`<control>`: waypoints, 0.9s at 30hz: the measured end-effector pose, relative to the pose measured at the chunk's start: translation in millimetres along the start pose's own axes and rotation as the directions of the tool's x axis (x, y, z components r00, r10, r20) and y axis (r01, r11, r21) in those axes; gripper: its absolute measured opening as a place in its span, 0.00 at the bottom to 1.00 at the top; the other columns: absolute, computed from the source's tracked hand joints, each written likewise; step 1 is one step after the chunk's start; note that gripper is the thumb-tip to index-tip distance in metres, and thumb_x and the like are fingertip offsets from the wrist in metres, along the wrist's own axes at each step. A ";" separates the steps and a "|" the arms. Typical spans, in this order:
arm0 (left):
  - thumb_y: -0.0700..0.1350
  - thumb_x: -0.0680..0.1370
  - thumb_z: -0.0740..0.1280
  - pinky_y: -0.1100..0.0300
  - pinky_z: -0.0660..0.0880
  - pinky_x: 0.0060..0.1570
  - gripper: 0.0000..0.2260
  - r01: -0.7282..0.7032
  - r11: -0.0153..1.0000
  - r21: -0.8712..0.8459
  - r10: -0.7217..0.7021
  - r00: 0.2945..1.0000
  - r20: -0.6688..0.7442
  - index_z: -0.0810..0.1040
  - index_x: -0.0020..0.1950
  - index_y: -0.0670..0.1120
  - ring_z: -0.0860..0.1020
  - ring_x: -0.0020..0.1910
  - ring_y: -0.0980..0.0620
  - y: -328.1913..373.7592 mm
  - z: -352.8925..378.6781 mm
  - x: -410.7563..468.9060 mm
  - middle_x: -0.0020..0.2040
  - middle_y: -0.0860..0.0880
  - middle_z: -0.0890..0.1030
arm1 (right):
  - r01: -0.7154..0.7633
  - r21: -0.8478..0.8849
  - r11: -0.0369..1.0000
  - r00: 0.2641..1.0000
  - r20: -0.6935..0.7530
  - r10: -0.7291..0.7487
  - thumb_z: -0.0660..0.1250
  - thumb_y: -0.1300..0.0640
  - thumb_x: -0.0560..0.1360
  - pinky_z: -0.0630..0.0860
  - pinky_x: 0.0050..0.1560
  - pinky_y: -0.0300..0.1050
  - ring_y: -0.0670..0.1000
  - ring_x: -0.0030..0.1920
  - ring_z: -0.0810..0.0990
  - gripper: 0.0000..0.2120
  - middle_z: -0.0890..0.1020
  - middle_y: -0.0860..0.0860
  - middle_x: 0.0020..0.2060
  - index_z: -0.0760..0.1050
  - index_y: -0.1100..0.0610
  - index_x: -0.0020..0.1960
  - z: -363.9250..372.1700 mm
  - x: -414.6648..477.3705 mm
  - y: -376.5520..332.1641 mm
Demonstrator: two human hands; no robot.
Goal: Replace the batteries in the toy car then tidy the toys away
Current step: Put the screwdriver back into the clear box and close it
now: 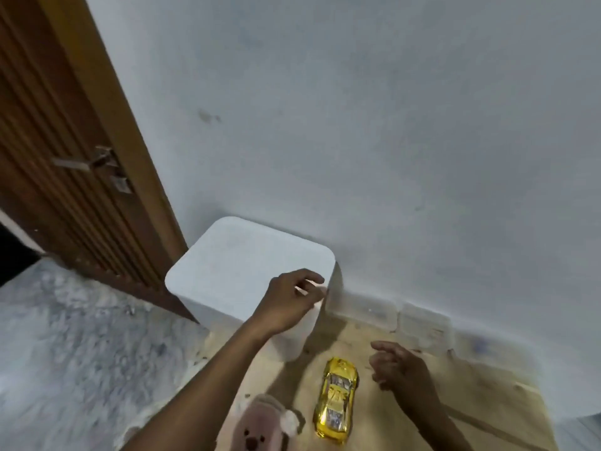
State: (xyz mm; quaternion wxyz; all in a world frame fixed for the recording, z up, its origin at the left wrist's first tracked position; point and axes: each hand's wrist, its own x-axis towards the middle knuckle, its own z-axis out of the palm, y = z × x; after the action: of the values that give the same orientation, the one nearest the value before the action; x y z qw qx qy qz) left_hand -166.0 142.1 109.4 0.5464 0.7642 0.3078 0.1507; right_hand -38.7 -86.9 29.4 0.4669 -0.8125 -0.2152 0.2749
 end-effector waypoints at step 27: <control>0.51 0.79 0.64 0.57 0.72 0.45 0.17 0.407 0.868 0.283 -0.302 0.887 -0.349 0.79 0.58 0.38 0.80 0.54 0.41 -116.9 -210.9 77.9 0.56 0.41 0.81 | -0.252 0.089 0.964 0.965 -0.055 0.257 0.76 0.54 0.68 0.74 0.36 0.48 0.59 0.34 0.78 0.11 0.83 0.60 0.40 0.80 0.61 0.43 97.7 105.6 -117.3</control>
State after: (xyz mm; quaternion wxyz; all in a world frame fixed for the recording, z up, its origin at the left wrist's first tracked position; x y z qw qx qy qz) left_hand -261.7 373.1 68.1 0.3686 0.7471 0.5437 0.1014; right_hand -33.0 94.9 65.9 0.4672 -0.8225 -0.0822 0.3139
